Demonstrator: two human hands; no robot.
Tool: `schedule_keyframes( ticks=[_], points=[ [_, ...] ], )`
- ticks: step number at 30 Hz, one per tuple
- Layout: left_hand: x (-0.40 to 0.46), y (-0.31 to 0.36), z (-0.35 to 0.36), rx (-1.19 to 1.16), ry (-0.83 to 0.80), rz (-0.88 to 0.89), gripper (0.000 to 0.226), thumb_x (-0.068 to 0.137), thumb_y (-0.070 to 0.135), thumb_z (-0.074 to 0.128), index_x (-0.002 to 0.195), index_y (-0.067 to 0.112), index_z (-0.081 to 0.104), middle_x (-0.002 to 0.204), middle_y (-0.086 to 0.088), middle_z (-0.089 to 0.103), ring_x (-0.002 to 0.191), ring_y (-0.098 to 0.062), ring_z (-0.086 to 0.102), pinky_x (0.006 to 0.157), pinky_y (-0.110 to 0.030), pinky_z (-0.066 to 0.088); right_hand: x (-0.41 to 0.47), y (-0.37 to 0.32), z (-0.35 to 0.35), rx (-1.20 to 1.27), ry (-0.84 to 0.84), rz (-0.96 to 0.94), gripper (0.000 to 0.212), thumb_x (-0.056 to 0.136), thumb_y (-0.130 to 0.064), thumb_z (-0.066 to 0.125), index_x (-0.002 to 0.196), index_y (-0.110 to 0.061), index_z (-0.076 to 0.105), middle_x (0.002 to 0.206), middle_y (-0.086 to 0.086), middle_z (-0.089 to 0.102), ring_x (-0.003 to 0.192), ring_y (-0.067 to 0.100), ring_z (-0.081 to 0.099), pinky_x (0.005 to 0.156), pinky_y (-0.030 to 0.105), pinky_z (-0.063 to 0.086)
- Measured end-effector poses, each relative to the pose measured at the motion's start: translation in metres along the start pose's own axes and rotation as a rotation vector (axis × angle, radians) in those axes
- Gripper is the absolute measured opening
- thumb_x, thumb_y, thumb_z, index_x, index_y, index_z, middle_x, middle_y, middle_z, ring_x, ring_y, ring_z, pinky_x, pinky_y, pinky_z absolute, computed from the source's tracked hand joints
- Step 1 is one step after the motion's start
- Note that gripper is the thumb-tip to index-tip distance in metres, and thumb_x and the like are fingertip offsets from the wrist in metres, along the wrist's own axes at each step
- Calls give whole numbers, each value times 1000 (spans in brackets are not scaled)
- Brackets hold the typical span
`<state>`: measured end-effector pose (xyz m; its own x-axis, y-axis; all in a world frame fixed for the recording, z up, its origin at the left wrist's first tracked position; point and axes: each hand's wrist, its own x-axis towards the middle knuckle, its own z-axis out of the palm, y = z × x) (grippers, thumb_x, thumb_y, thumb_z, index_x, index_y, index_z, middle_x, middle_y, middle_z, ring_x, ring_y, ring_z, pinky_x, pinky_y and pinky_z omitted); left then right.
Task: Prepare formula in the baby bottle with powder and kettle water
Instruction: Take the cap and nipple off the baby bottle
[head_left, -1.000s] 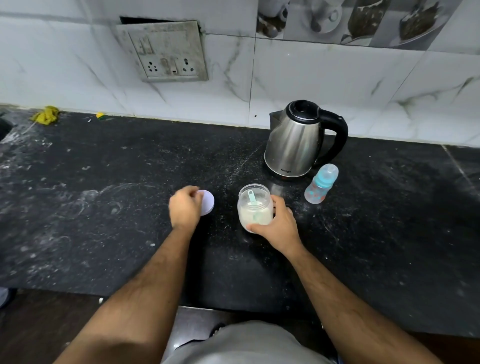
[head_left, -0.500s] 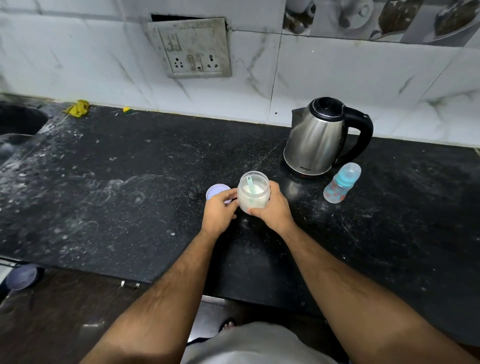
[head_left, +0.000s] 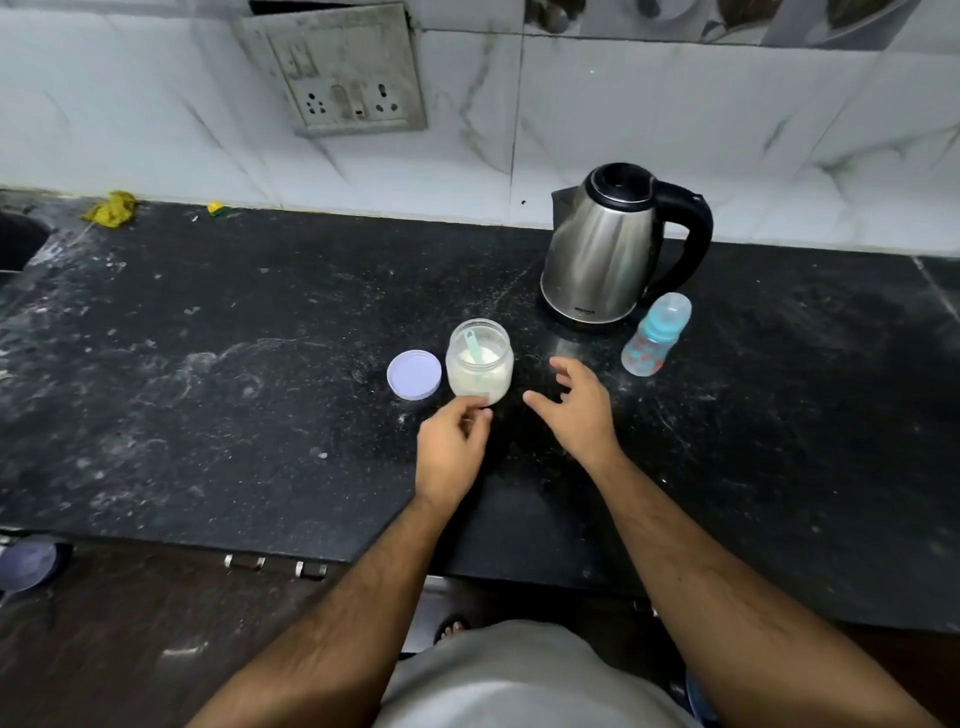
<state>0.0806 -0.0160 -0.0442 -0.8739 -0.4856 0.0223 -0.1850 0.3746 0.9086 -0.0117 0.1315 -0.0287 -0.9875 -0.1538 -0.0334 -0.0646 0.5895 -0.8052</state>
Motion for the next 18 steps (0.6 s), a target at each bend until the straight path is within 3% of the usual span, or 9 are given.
schedule_keyframes(
  ticks=[4, 10, 13, 18],
  points=[
    [-3, 35, 48, 6, -192, 53, 17, 89, 20, 65, 105, 22, 71, 83, 7, 72, 78, -6, 68, 81, -29, 56, 0, 32, -41, 7, 166, 9, 27, 80, -26, 78, 103, -14, 71, 106, 3, 70, 96, 14, 67, 87, 36, 56],
    [28, 62, 68, -28, -235, 34, 25, 90, 18, 68, 114, 13, 68, 95, 4, 71, 80, 1, 64, 90, -27, 53, 12, 39, -61, -1, 235, 104, 19, 81, -22, 78, 95, -12, 71, 95, 3, 72, 87, 15, 69, 84, 31, 55],
    [45, 89, 98, -25, -296, 27, 38, 89, 17, 69, 125, 9, 63, 115, -5, 71, 97, -6, 65, 99, -24, 48, 31, 53, -91, 6, 232, 194, 34, 78, -20, 80, 107, -13, 64, 102, 3, 67, 95, 17, 65, 89, 33, 53],
    [71, 111, 130, -101, -406, -61, 60, 89, 16, 69, 143, 8, 45, 143, -10, 52, 126, -18, 55, 105, -23, 41, 64, 62, -108, 10, 68, 194, 76, 74, -26, 84, 138, -11, 46, 134, 9, 57, 124, 23, 54, 105, 40, 44]
  ],
)
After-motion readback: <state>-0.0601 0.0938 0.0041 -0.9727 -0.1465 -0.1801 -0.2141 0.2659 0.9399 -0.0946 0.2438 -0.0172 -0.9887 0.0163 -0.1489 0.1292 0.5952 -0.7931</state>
